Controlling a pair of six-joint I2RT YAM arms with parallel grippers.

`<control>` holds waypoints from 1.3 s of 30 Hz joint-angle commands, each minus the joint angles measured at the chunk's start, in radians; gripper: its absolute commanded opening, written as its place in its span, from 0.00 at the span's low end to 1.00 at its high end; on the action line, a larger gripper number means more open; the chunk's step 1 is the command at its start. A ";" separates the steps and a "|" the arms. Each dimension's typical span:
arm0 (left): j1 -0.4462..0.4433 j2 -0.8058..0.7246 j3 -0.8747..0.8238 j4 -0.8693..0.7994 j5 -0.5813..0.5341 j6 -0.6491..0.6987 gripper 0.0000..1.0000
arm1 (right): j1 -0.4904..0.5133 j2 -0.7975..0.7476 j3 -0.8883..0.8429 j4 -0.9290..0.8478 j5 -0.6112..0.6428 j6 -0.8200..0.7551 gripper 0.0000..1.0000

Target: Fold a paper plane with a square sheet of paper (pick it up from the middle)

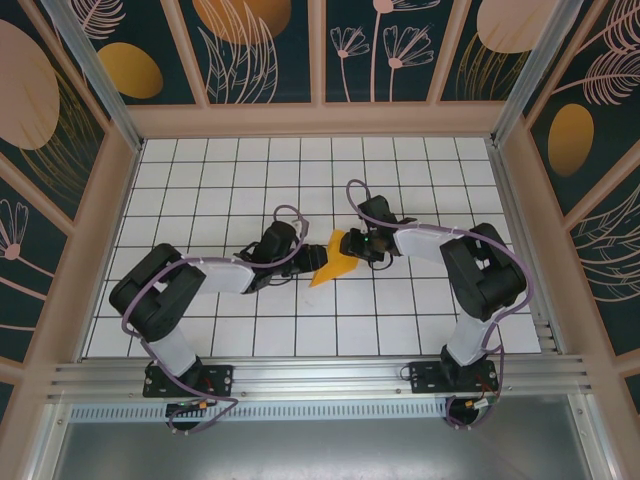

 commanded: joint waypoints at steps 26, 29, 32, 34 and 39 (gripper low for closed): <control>0.007 0.218 0.125 0.053 0.184 0.052 0.22 | 0.005 0.037 -0.021 -0.011 -0.038 -0.014 0.43; 0.007 0.226 0.134 0.041 0.182 0.061 0.18 | 0.003 0.031 -0.022 -0.005 -0.050 -0.015 0.43; 0.008 0.219 0.126 0.041 0.168 0.058 0.13 | 0.000 0.020 -0.021 -0.012 -0.041 -0.015 0.43; 0.010 0.207 0.113 0.052 0.158 0.050 0.11 | -0.006 0.000 -0.020 -0.021 -0.024 -0.018 0.43; 0.018 0.171 0.049 0.151 0.171 -0.010 0.08 | -0.025 -0.085 -0.016 -0.033 -0.004 -0.036 0.44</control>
